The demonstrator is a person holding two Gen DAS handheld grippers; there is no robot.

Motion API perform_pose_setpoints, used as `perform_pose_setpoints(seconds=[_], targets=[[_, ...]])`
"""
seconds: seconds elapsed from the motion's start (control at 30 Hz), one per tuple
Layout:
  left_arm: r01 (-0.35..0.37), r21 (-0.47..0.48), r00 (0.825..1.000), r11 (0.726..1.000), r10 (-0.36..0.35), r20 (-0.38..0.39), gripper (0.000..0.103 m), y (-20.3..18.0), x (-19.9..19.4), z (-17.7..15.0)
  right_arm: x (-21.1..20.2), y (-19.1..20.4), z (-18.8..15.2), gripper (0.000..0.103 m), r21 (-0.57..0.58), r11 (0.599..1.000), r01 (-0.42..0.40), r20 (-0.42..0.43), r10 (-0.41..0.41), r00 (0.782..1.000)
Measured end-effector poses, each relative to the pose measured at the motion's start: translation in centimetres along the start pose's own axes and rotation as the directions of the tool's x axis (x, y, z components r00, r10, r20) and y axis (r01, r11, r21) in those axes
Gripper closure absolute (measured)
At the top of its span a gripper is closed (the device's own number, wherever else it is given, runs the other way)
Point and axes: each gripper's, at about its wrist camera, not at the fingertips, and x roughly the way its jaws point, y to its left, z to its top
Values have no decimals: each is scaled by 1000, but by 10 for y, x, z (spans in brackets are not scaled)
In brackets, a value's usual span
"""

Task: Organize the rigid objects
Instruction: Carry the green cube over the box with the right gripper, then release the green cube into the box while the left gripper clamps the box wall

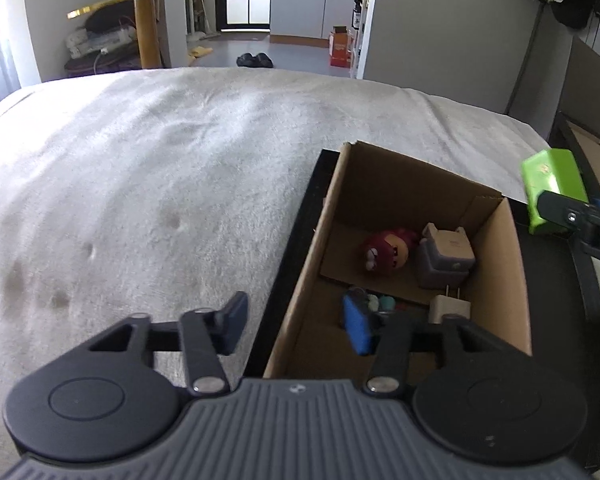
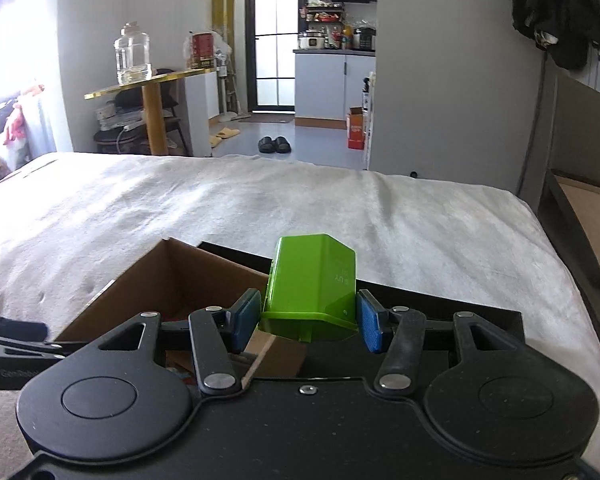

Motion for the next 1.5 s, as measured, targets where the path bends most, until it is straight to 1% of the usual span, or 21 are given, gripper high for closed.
perform_pose_setpoints(seconds=[0.03,0.1,0.13,0.17,0.2,0.3,0.47,0.67,0.73,0.8,0.9,1.03,1.17,1.27,1.37,1.43,1.5], targets=[[9,-4,1000,1000,-9,-3,63,1,1,0,0,4,1,52,-7,1000,-6,1,6,1000],[25,-13,1000,1000,-25,-8,73,3,1,-1,2,10,3,52,-21,1000,-18,3,18,1000],[32,-17,999,999,-32,-9,75,3,1,-1,2,13,2,52,-24,999,-23,2,23,1000],[40,-17,999,999,-40,-10,80,4,2,-2,2,16,2,52,-28,999,-29,1,29,1000],[45,-13,999,999,-45,-9,83,5,2,-2,3,20,2,52,-31,999,-36,-2,36,999],[44,3,999,999,-44,-2,84,4,3,-3,6,29,2,52,-44,997,-58,-11,57,998],[44,-2,999,999,-44,-2,86,6,2,-2,8,42,-1,52,-48,994,-96,-25,95,995],[39,-8,999,999,-39,-3,86,6,3,-2,13,56,1,51,-47,990,-135,-35,133,990],[38,-8,999,999,-38,-4,86,6,3,-1,13,61,3,50,-55,985,-161,-24,160,987],[34,-6,999,999,-34,-6,86,5,3,-1,11,64,5,49,-71,983,-166,-14,166,986],[32,-8,999,999,-32,-13,86,5,4,-2,11,61,2,49,-77,984,-159,-26,157,987],[27,-2,1000,1000,-27,-14,86,4,4,-3,9,49,-4,49,-52,990,-132,-50,129,990],[22,-2,999,1000,-22,-25,85,4,5,-1,1,37,-11,47,-24,995,-99,-58,98,994],[22,9,999,1000,-21,-26,82,3,1,0,-6,27,-15,46,11,997,-79,-71,80,994],[23,20,999,1000,-22,-33,81,4,-4,3,-14,17,-17,43,36,997,-61,-75,64,995],[21,19,999,1000,-21,-38,76,7,-8,5,-22,9,-18,43,62,997,-52,-73,56,996],[21,21,999,1000,-20,-28,65,9,-15,8,-27,3,-19,43,82,996,-47,-77,53,996]])
